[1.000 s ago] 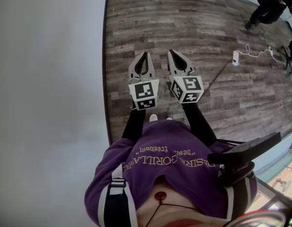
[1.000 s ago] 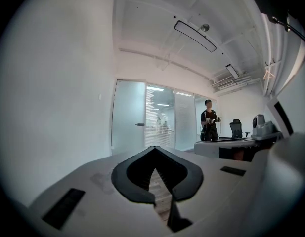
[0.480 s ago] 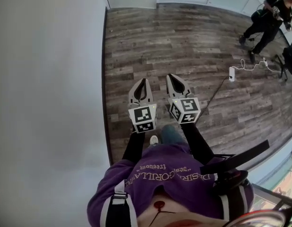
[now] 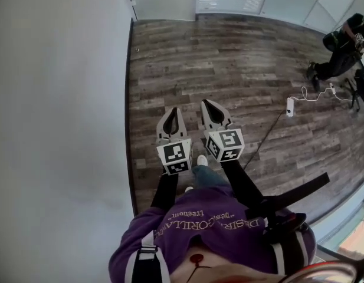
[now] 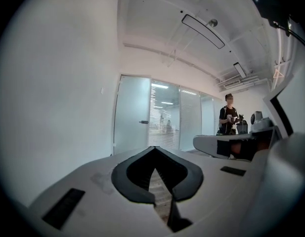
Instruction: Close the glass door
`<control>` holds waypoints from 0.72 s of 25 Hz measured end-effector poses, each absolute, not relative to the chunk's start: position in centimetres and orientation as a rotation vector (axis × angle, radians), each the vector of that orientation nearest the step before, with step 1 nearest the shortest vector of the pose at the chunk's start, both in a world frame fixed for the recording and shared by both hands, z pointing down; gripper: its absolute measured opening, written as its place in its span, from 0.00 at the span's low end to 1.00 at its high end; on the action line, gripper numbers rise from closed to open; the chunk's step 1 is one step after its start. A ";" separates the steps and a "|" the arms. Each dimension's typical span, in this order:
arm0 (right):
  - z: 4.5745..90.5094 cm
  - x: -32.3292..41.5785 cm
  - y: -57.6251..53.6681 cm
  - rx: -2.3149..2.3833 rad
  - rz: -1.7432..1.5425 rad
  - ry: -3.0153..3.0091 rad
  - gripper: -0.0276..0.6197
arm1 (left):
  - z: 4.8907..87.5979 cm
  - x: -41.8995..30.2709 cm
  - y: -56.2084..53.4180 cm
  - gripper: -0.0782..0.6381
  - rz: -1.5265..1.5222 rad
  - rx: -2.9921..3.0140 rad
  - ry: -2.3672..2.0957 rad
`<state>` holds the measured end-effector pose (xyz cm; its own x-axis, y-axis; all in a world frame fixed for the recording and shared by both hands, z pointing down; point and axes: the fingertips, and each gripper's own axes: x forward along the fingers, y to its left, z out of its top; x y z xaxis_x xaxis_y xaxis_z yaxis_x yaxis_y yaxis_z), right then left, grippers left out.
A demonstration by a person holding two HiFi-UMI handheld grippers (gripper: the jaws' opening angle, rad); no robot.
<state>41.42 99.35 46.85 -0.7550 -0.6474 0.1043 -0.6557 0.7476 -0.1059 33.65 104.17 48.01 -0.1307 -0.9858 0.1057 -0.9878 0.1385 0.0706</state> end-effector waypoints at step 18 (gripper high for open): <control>46.6 39.5 83.0 0.972 0.269 -2.922 0.03 | 47.2 31.4 88.3 0.10 0.002 1.880 -2.346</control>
<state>39.47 83.01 46.64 -0.8012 -0.5896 0.1027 -0.5984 0.7873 -0.1485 31.40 88.31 47.23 -0.2120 -0.9715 0.1061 -0.9717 0.2211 0.0832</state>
